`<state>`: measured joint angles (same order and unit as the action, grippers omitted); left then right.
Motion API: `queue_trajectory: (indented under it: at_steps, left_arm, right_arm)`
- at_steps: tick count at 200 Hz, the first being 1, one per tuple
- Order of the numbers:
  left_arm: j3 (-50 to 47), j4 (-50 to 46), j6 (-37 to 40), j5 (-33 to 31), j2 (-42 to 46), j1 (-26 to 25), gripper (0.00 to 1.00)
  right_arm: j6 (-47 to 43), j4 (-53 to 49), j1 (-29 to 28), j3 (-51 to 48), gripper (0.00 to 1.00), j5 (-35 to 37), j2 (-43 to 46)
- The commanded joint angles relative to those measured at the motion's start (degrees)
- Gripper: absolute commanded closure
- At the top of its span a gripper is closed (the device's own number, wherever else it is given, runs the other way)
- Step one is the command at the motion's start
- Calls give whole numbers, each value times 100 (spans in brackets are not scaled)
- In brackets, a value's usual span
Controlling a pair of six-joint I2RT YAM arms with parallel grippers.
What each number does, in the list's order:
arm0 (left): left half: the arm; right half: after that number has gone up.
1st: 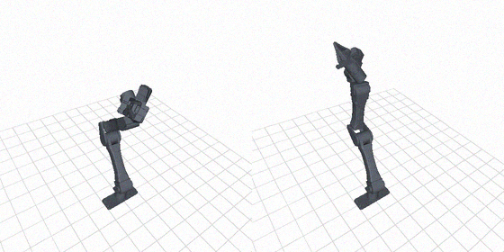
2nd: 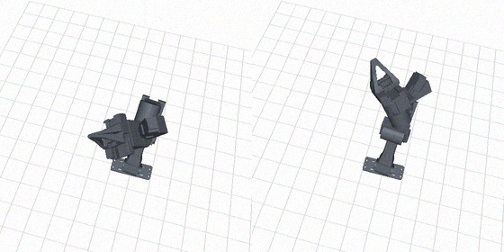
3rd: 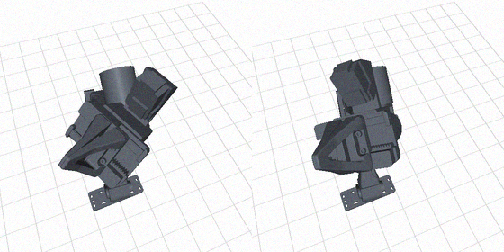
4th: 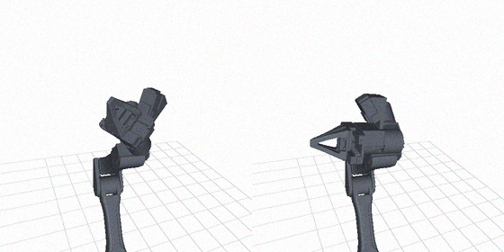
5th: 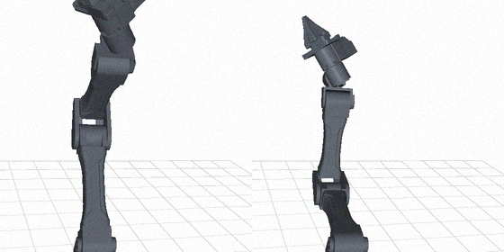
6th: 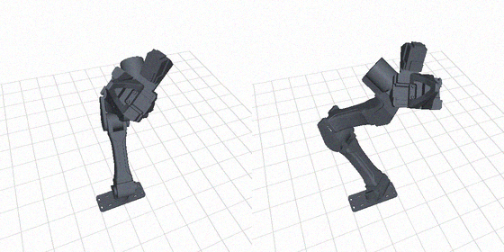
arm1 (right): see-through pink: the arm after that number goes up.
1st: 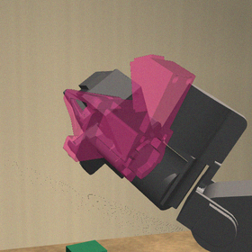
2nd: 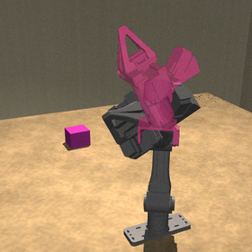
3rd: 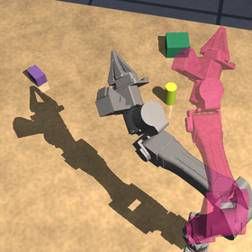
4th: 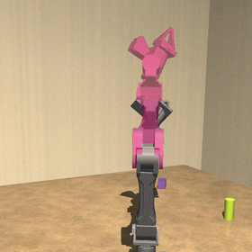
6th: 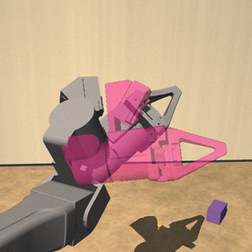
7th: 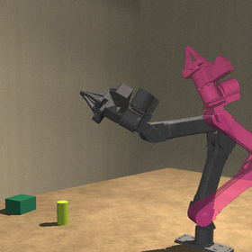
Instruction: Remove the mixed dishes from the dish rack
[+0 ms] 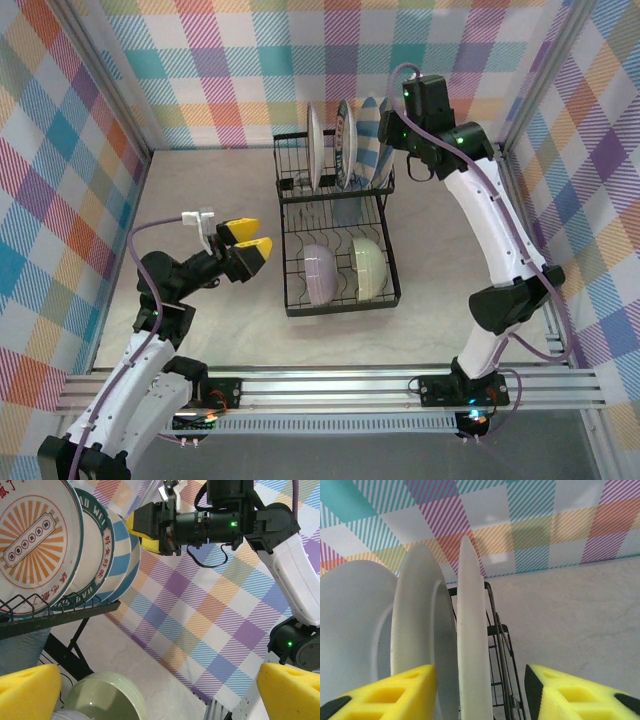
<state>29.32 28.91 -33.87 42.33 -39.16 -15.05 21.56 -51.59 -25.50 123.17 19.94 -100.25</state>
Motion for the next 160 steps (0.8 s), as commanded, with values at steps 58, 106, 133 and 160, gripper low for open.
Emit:
queue_trajectory:
  at_steps: [58, 106, 133, 160]
  left_arm:
    - [-102, 321, -98, -145, 77, -77, 0]
    - [-146, 447, -177, -188, 75, -77, 0]
    - [-155, 475, -202, -182, 84, -77, 0]
    - [-155, 473, -196, -173, 84, -76, 0]
  right_arm:
    - [-147, -61, -43, 204, 59, 279, -153]
    - [-197, -44, -42, 211, 69, 308, -197]
    - [-194, -20, -43, 215, 74, 295, -223]
    - [-210, -17, -65, 259, 79, 317, -251]
